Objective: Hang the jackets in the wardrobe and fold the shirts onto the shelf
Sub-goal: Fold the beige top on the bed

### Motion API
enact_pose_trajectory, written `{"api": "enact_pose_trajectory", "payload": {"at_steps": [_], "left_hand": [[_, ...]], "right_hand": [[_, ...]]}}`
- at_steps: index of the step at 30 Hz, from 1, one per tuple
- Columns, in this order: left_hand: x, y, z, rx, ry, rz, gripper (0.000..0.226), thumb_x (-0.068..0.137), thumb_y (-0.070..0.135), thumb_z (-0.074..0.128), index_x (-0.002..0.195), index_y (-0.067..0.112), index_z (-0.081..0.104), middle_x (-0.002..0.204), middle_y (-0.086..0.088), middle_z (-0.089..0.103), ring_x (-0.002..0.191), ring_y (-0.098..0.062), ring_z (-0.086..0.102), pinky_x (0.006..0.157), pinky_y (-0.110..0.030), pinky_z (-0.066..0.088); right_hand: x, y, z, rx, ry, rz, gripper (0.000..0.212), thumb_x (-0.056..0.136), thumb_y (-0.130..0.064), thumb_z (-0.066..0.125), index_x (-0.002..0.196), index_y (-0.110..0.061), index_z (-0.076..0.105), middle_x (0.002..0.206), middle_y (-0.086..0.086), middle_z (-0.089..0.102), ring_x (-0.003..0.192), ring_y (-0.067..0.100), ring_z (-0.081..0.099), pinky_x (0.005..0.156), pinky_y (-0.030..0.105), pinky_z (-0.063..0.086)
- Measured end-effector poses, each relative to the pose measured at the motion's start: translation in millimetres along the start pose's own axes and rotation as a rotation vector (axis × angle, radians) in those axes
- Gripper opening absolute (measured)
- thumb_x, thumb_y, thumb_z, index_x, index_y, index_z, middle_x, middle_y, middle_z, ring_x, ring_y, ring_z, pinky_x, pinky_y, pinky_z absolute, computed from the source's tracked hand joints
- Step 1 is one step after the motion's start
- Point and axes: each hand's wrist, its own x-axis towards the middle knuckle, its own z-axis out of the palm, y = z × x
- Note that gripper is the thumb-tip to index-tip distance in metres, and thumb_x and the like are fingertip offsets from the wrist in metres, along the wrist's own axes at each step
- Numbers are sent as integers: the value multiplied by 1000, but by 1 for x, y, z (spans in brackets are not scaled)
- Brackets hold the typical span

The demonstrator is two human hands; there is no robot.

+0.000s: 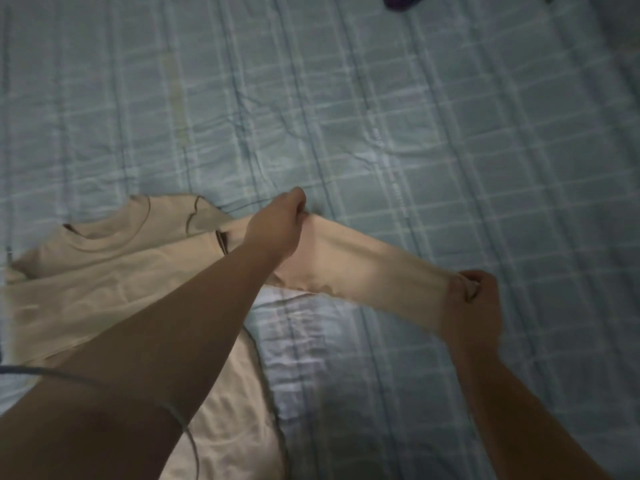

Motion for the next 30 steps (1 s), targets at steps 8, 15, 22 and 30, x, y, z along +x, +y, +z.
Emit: {"api": "enact_pose_trajectory", "payload": {"at_steps": [8,15,22,30], "left_hand": [[-5,4,36,18,-20,-64,25,92,24,55,116,21,55,118,-9,48,95,-36,59,81,-44,50],[-57,53,26,-521,46,32,29,87,3,54,114,14,57,109,-2,53,79,-10,56,75,-30,50],[-93,62,12,-1523,-297,-585,61,93,62,47,110,8,69,106,-10,73,101,-26,69,93,-43,54],[-141,-34,-29,-1268,111,-532,28,79,28,61,102,14,69,100,-13,74,98,-36,70,84,-54,58]], "right_hand": [[20,5,6,-272,-109,-63,45,94,-24,58,136,-21,43,95,14,65,95,40,64,79,42,46],[-1,-30,21,3,-104,-29,47,87,-15,62,130,-27,50,100,4,60,95,33,62,85,43,49],[-71,-93,50,350,-560,-219,39,97,-9,50,119,-41,52,95,-6,72,74,17,71,66,32,59],[-135,-90,108,-157,-308,-891,44,92,-21,40,129,-8,62,130,10,63,124,28,56,109,40,40]]}}
